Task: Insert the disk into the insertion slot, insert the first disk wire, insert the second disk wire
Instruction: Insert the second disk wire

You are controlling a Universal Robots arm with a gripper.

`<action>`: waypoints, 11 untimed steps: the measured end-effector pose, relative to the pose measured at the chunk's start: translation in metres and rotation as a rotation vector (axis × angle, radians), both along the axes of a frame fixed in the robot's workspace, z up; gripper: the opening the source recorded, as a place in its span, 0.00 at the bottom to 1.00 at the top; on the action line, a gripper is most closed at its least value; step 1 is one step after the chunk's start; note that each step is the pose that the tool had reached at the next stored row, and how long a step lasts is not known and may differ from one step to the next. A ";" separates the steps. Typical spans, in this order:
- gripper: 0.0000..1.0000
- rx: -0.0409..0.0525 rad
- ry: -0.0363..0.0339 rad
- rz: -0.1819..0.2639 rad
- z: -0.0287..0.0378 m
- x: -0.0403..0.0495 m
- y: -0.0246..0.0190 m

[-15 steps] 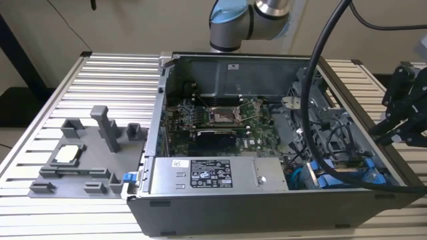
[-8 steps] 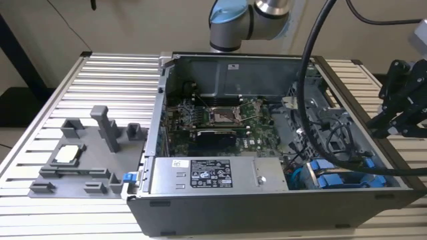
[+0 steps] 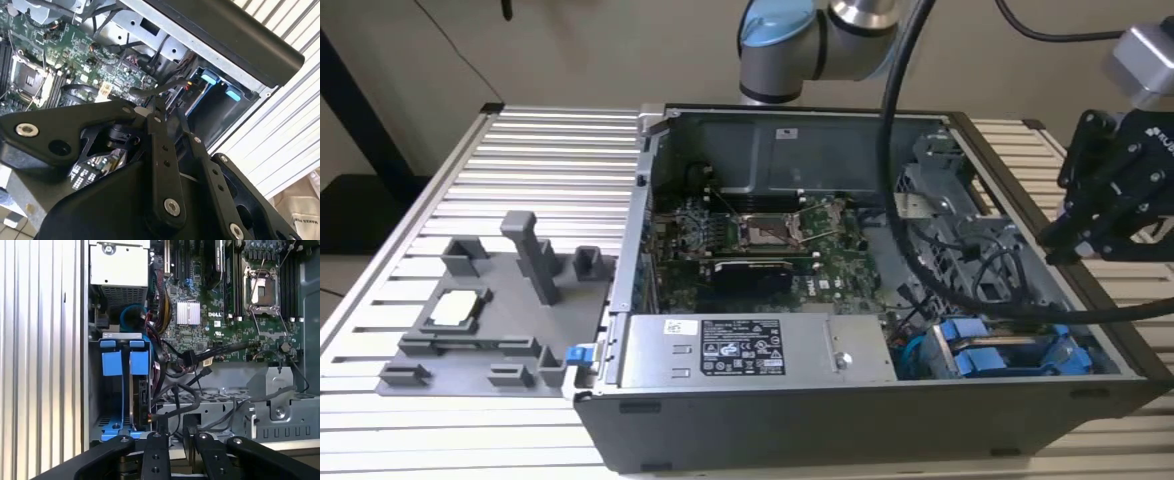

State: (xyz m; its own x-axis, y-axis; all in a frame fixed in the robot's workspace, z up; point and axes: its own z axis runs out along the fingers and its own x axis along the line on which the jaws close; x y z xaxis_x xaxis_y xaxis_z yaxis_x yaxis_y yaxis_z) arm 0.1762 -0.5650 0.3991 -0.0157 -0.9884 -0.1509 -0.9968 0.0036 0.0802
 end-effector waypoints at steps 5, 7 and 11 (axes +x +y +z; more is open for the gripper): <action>0.27 -0.0002 -0.0168 0.000 0.0000 -0.0162 0.0043; 0.27 -0.0004 -0.0220 0.000 0.0000 -0.0222 0.0063; 0.27 -0.0015 -0.0359 0.000 0.0000 -0.0354 0.0097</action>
